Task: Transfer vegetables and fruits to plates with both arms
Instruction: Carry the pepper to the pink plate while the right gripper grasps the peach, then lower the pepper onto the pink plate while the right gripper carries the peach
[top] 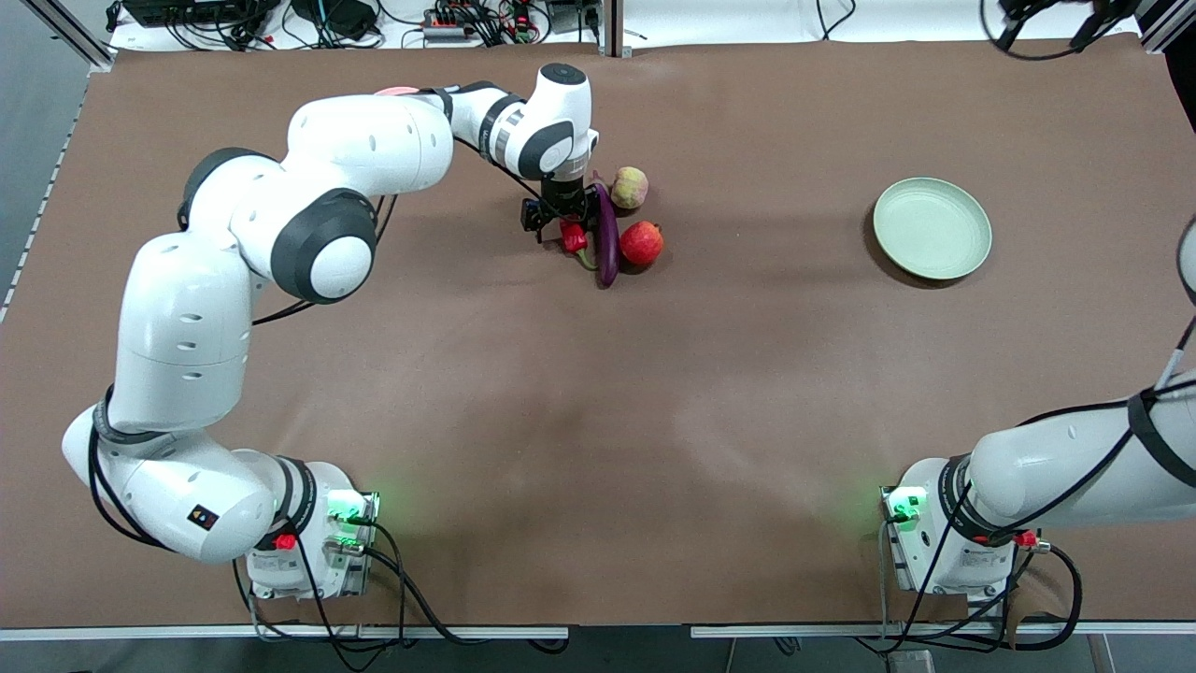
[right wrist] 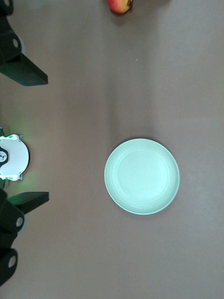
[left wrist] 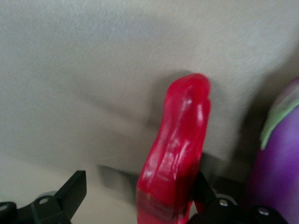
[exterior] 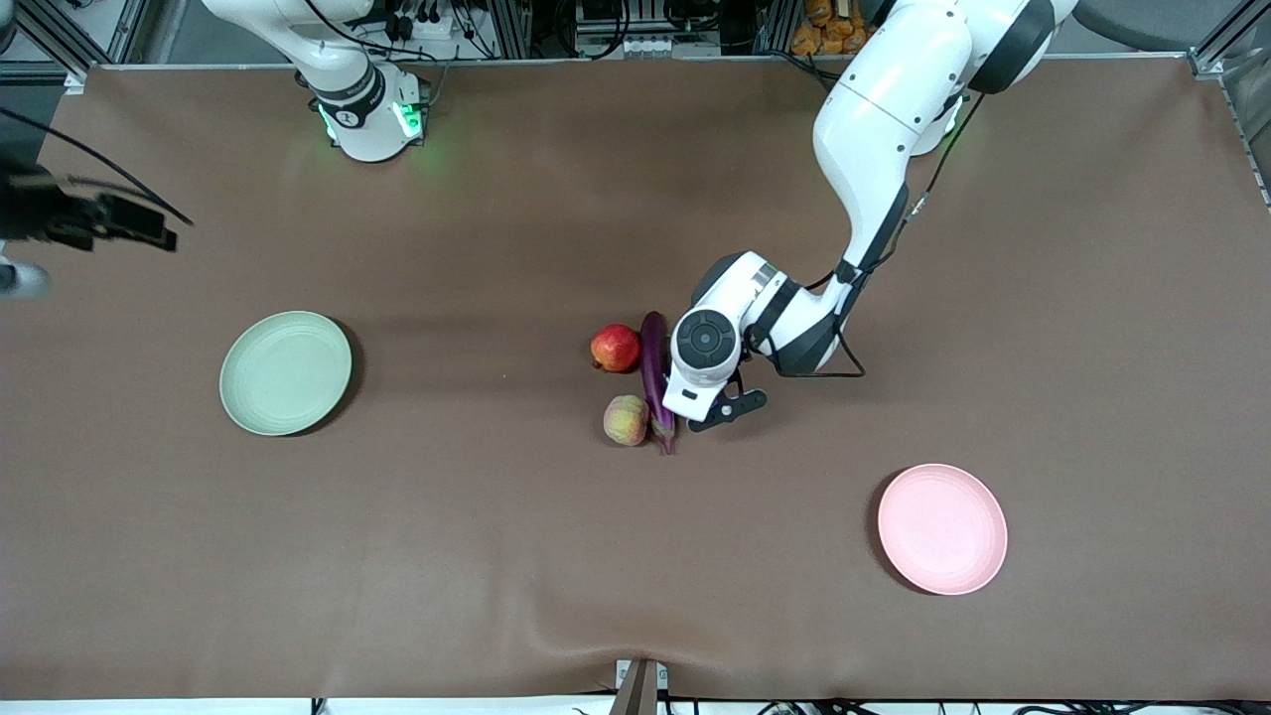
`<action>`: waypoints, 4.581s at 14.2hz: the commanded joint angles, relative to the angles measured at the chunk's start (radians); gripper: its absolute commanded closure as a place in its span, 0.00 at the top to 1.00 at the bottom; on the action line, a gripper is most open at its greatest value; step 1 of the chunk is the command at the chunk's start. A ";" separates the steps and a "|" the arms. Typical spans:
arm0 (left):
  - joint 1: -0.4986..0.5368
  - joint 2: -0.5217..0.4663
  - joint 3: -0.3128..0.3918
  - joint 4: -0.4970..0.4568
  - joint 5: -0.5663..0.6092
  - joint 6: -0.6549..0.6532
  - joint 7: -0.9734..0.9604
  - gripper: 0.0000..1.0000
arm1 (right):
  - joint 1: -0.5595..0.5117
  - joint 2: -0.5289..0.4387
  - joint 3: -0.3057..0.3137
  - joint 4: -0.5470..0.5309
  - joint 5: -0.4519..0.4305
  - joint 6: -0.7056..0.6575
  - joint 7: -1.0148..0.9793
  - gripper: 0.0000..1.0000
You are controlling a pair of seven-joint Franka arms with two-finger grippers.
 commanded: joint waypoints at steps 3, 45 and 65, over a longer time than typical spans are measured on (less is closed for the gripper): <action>-0.003 -0.036 -0.017 -0.015 -0.017 -0.030 -0.019 0.51 | 0.002 0.064 0.008 0.026 0.013 -0.002 -0.001 1.00; 0.237 -0.032 0.447 0.054 -0.447 0.231 -0.093 0.00 | 0.689 0.731 0.013 0.027 0.162 1.218 1.097 0.95; 0.317 -0.035 0.385 0.093 -0.285 0.002 1.002 0.00 | 0.273 0.252 -0.015 -0.045 0.164 0.372 0.561 0.00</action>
